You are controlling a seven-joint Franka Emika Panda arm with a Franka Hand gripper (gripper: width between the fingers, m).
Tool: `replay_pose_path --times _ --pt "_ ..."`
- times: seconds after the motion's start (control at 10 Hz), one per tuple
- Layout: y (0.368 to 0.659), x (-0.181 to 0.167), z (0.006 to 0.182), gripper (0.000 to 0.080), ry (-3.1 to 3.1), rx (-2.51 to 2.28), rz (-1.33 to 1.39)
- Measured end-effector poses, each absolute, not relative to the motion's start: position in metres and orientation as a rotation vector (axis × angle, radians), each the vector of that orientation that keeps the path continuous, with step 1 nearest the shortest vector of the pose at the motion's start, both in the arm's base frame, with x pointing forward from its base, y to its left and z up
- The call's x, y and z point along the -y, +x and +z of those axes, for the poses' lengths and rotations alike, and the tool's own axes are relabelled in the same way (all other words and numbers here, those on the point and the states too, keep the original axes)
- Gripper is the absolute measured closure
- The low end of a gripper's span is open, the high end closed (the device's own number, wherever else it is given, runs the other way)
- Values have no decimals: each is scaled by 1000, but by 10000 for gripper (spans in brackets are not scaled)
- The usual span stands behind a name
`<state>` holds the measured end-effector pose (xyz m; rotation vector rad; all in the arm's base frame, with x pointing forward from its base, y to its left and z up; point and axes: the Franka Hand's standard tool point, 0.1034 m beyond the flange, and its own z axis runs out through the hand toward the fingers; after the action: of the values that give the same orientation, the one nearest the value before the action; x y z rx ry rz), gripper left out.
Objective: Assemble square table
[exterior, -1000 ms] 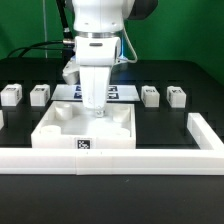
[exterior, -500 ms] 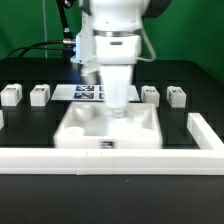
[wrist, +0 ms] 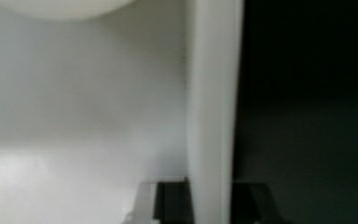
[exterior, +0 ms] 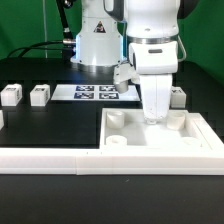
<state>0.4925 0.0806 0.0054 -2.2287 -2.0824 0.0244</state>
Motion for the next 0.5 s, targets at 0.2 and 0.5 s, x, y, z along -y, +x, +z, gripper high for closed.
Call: replay_pose_path --times 0.2,0.5 --pt "493 -80 5 739 -2202 2124 56" --pt "493 -79 5 739 -2206 2122 50"
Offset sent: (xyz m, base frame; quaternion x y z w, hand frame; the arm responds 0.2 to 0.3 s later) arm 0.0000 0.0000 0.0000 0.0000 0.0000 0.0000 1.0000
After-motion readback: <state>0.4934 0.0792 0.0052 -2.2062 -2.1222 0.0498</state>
